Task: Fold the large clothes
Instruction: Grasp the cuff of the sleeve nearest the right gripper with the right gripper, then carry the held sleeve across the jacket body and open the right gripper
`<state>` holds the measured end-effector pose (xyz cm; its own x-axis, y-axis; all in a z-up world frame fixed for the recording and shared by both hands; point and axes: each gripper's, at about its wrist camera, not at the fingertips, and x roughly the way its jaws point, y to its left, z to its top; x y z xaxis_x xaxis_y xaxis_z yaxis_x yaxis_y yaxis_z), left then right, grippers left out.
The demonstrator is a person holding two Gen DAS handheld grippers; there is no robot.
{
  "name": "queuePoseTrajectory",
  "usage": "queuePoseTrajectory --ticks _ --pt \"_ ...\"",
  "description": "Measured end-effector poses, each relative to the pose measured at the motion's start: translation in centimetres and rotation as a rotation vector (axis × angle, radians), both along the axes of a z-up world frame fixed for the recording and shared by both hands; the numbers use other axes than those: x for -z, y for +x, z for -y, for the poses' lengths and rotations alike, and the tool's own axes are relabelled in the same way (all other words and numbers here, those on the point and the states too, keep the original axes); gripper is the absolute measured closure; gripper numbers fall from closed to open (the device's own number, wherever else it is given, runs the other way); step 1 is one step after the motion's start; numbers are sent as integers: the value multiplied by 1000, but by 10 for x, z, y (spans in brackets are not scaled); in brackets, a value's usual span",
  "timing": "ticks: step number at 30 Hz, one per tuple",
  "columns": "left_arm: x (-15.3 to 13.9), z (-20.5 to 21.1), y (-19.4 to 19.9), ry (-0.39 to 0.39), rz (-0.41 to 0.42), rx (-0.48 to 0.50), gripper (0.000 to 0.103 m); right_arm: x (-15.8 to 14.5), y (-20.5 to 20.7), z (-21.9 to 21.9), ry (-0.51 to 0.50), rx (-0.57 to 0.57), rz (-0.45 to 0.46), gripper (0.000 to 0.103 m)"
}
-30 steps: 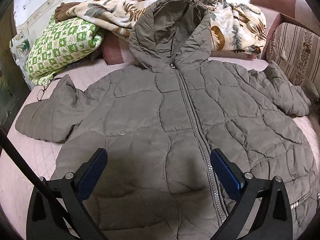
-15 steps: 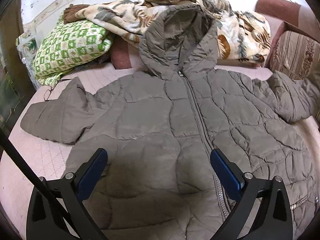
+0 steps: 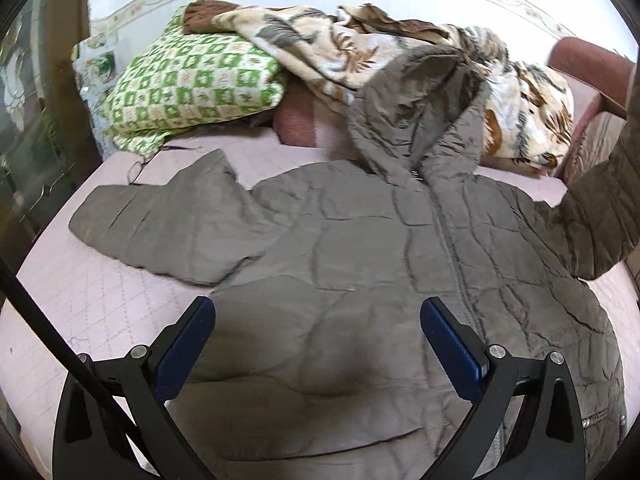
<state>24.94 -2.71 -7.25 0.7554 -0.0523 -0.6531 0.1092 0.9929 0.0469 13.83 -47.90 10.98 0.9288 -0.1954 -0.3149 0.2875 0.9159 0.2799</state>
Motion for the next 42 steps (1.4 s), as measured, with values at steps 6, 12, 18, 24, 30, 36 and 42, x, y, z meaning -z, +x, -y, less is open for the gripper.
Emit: queuePoseTrajectory --ticks 6,12,18,24,30,36,42 --pt "-2 -34 3 -30 -3 -54 1 9 41 -101 -75 -169 -51 87" --pt "-1 -57 9 -56 -29 -102 1 51 81 -173 -94 -308 -126 87" --pt "0 -68 12 -60 -37 -143 1 109 121 -239 -113 -408 -228 87" --pt "3 -70 15 -58 -61 -159 1 187 159 -295 -145 -468 -364 87" --pt "5 -70 20 -61 -74 -166 1 231 180 -317 -149 -485 -418 83" --pt "6 -69 23 -69 -79 -168 1 239 175 -321 -65 -651 -451 57" --pt "10 -58 25 -50 -88 -156 1 206 140 -297 -30 -694 -330 46"
